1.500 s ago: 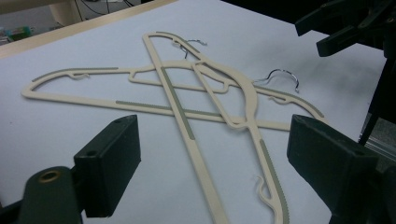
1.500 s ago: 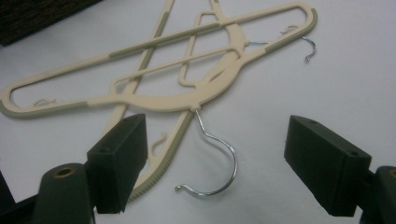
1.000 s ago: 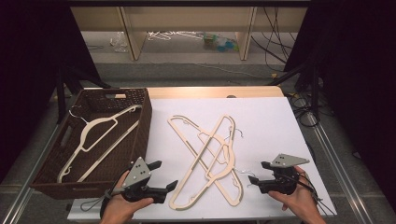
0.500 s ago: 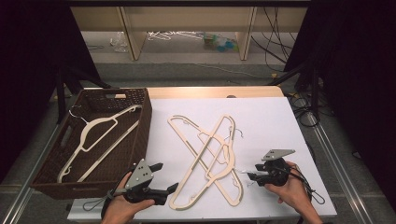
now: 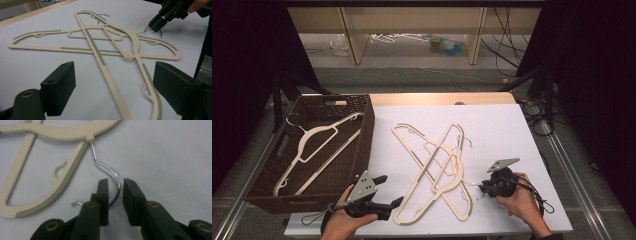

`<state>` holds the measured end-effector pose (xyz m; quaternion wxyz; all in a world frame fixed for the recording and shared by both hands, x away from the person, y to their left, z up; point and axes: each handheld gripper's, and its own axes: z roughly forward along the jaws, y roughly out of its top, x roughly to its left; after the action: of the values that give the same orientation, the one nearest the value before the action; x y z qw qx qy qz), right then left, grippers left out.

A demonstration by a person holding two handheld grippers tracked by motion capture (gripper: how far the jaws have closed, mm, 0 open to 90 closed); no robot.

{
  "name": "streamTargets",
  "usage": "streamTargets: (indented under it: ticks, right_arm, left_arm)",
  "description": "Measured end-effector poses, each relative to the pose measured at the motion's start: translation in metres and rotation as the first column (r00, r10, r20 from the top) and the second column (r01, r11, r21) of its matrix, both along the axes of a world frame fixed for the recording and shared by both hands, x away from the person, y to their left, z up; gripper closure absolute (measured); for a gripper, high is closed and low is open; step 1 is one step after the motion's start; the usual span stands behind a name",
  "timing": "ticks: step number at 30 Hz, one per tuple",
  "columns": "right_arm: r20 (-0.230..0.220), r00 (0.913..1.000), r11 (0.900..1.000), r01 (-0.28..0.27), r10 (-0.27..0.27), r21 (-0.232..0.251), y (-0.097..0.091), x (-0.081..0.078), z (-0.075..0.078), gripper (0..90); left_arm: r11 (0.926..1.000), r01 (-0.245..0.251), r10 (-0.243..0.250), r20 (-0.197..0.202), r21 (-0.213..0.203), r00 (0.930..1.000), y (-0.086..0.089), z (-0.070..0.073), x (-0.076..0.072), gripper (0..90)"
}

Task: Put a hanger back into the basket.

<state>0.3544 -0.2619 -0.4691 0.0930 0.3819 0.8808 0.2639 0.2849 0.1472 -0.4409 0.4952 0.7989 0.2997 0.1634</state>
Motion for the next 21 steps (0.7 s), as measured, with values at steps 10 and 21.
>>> streamTargets:
  ticks: [10,21]
  right_arm:
    - [-0.029,0.9978,0.9982,0.06,-0.06,0.004,0.0,0.001,0.001,84.9]
    - [0.007,0.9999,0.9994,-0.011,0.011,-0.033,-0.026,0.006,0.013,87.6]
  left_arm:
    - [0.9999,0.008,-0.009,0.002,0.011,1.0,0.0,-0.001,0.0,18.5]
    - [0.9999,0.008,-0.007,-0.004,0.014,1.0,0.0,-0.002,0.0,18.7]
